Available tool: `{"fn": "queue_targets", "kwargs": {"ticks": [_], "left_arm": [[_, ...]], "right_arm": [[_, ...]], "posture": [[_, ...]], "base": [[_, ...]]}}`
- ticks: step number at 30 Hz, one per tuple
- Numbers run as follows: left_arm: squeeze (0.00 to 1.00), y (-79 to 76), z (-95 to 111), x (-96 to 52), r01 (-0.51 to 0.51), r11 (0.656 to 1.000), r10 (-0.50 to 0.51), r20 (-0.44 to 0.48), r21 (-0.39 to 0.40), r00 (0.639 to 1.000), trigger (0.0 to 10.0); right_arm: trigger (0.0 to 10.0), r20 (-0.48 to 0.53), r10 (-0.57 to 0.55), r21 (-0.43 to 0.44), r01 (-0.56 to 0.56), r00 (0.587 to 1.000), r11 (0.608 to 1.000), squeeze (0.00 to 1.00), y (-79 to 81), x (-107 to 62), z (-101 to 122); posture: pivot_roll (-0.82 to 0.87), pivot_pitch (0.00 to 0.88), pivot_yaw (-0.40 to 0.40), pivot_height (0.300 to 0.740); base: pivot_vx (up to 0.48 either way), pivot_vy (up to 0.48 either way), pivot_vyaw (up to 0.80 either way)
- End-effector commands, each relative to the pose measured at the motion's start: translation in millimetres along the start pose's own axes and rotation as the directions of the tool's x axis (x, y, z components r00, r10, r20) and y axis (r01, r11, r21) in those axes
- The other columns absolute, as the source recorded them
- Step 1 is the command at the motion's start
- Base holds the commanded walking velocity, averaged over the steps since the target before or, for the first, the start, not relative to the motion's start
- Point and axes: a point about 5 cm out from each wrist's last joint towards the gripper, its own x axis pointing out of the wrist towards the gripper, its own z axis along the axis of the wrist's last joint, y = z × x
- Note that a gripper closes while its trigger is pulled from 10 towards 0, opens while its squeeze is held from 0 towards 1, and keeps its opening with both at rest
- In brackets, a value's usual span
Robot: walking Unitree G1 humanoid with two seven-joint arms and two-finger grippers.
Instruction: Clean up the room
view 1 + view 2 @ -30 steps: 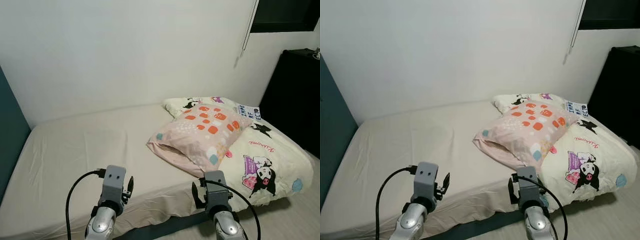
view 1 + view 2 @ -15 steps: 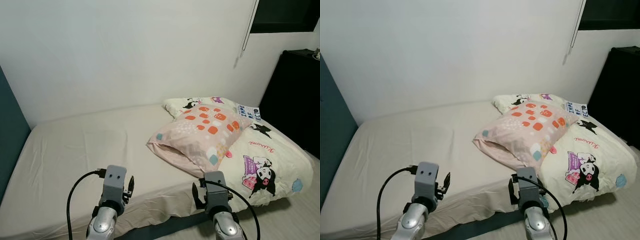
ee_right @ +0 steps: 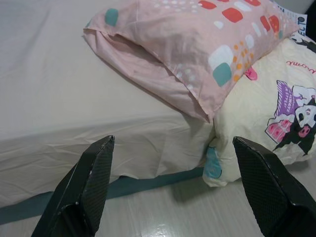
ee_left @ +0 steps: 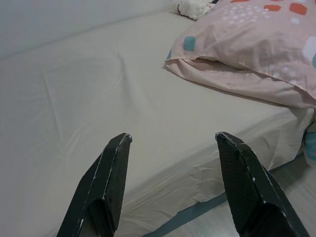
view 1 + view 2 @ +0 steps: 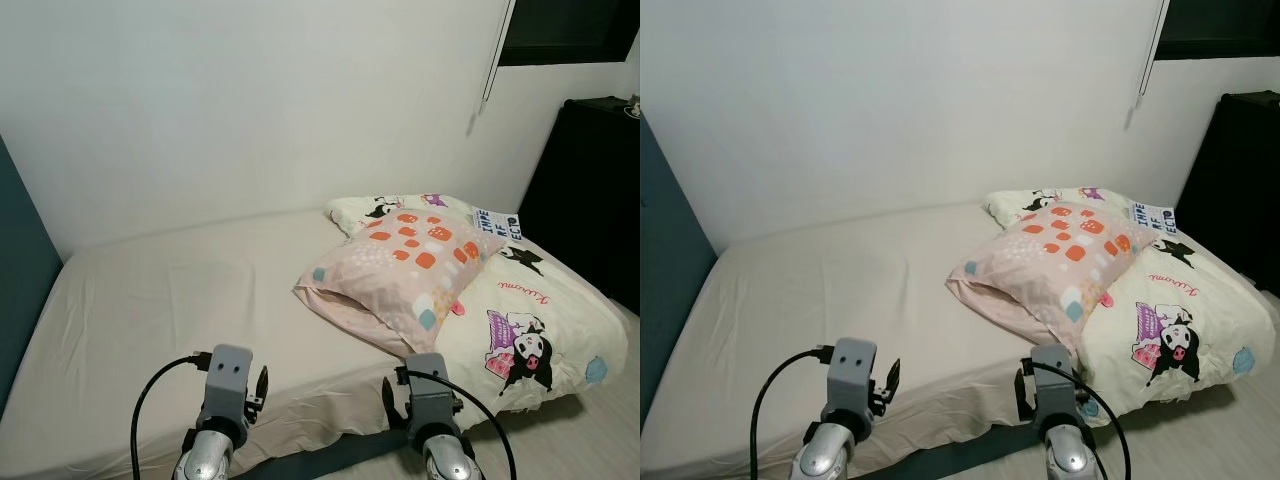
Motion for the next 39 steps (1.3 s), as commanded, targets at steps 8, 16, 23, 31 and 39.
{"fn": "queue_targets", "kwargs": {"ticks": [8, 16, 23, 31, 39], "left_arm": [[0.0, -4.4, -2.2, -4.6, 0.024, 1.0, -0.024, -0.006, 0.017, 1.0, 10.0], [0.0, -5.3, -2.6, -5.2, 0.032, 0.999, -0.032, -0.008, 0.016, 0.999, 10.0], [0.0, -5.1, -4.4, -6.8, 0.034, 0.999, -0.034, -0.012, 0.017, 0.999, 10.0], [0.0, -4.4, -5.5, -7.4, 0.031, 0.999, -0.031, -0.017, 0.018, 0.999, 10.0], [0.0, -3.0, -5.9, -7.9, 0.025, 1.0, -0.025, -0.019, 0.017, 1.0, 10.0]], "right_arm": [[10.0, -0.001, -0.006, -0.01, 0.006, 1.0, 1.0, 0.0, -4.3, -4.0, -4.1], [10.0, -0.005, -0.021, -0.013, 0.021, 1.0, 1.0, 0.0, -6.8, -5.7, -6.7], [10.0, -0.009, -0.032, -0.011, 0.032, 0.999, 0.999, 0.0, -7.5, -7.8, -9.4], [10.0, -0.01, -0.038, -0.012, 0.038, 0.999, 0.999, 0.0, -7.4, -8.2, -9.9], [10.0, -0.01, -0.038, -0.012, 0.038, 0.999, 0.999, 0.0, -6.6, -8.2, -10.2]], "posture": [[-0.03, 0.013, -0.003, 0.74], [-0.03, 0.0, 0.005, 0.74], [-0.04, 0.0, 0.008, 0.74], [-0.04, 0.0, 0.01, 0.74], [-0.03, 0.0, 0.01, 0.74]], "base": [[0.0, 0.0, 0.0], [0.0, 0.0, 0.0], [0.0, 0.0, 0.0], [0.0, 0.0, 0.0], [0.0, 0.0, 0.0]]}}
